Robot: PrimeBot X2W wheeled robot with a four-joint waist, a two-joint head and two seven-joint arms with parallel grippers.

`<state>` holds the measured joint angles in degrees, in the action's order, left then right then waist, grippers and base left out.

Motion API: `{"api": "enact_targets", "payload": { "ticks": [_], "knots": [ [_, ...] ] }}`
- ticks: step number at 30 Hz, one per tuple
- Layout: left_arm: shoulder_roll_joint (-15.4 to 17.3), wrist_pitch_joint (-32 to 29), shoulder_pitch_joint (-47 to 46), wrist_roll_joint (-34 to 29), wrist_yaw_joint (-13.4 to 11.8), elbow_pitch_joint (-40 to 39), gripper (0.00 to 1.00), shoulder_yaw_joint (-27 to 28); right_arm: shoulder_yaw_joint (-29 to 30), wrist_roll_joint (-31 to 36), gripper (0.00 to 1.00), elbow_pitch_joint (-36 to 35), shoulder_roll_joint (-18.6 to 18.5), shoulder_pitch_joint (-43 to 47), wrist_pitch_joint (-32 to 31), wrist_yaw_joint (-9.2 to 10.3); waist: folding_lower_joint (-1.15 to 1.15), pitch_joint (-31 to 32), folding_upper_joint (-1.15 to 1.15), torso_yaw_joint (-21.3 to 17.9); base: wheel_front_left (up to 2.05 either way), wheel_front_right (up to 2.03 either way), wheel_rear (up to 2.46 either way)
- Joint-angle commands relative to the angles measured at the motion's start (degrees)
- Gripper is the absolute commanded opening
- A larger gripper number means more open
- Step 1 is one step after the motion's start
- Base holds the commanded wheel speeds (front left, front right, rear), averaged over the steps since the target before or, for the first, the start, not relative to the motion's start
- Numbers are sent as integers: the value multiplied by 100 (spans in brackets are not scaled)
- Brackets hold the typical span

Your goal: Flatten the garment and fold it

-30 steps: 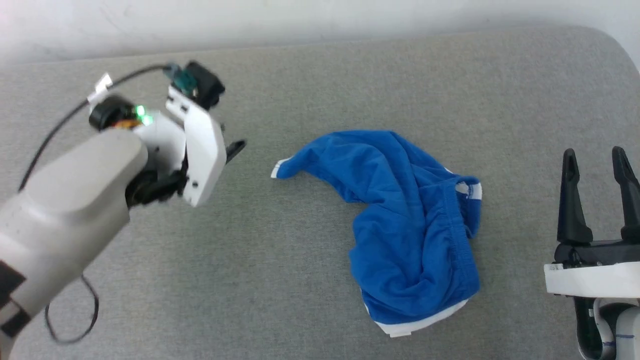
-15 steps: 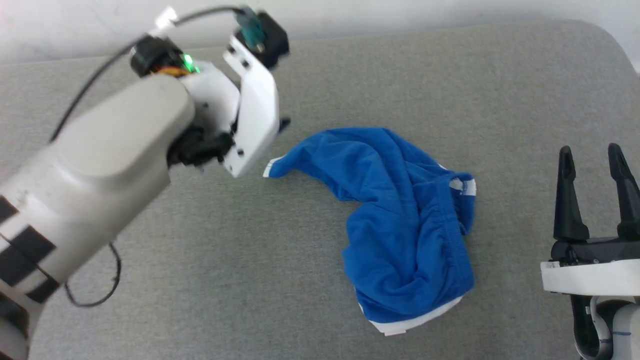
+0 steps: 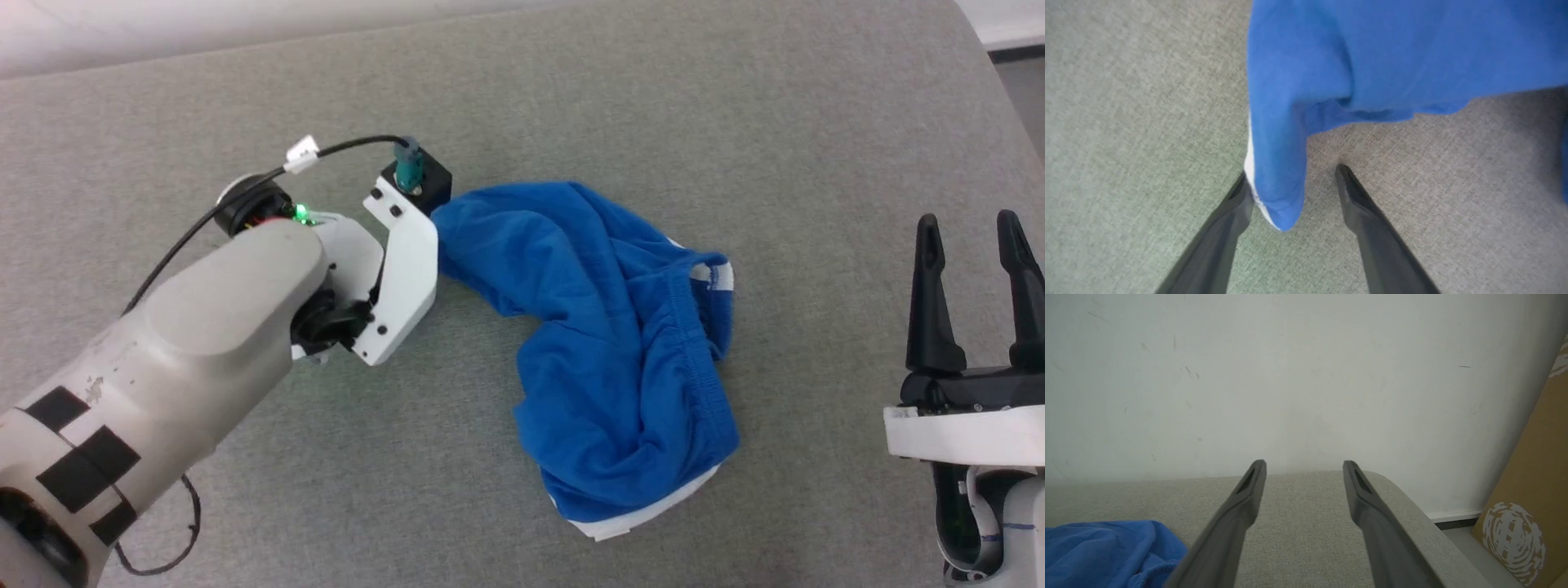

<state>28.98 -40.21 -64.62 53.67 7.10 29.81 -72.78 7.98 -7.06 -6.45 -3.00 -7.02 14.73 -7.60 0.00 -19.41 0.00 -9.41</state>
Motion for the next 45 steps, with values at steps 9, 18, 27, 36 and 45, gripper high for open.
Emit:
{"api": "enact_targets", "payload": {
  "ticks": [9,18,27,36,45],
  "knots": [
    [-9,561,14,-172,38,-164,0,-57,90,58,100,15,13,-10,27,11,0,47,0,212,0,0,0],
    [864,1710,622,177,38,-508,0,-57,100,184,100,68,13,258,27,11,0,564,0,604,0,0,0],
    [1225,2222,1852,607,36,-256,10,-34,55,336,100,144,13,486,27,11,0,869,0,832,0,0,0],
    [999,4590,2123,147,-746,-400,100,570,20,971,100,-55,13,197,27,11,0,1221,0,1049,0,0,0],
    [834,5514,2652,-858,-2377,-1285,100,1458,-611,1317,100,-105,-615,-729,27,11,0,1316,0,1284,0,0,0]
  ]
}}
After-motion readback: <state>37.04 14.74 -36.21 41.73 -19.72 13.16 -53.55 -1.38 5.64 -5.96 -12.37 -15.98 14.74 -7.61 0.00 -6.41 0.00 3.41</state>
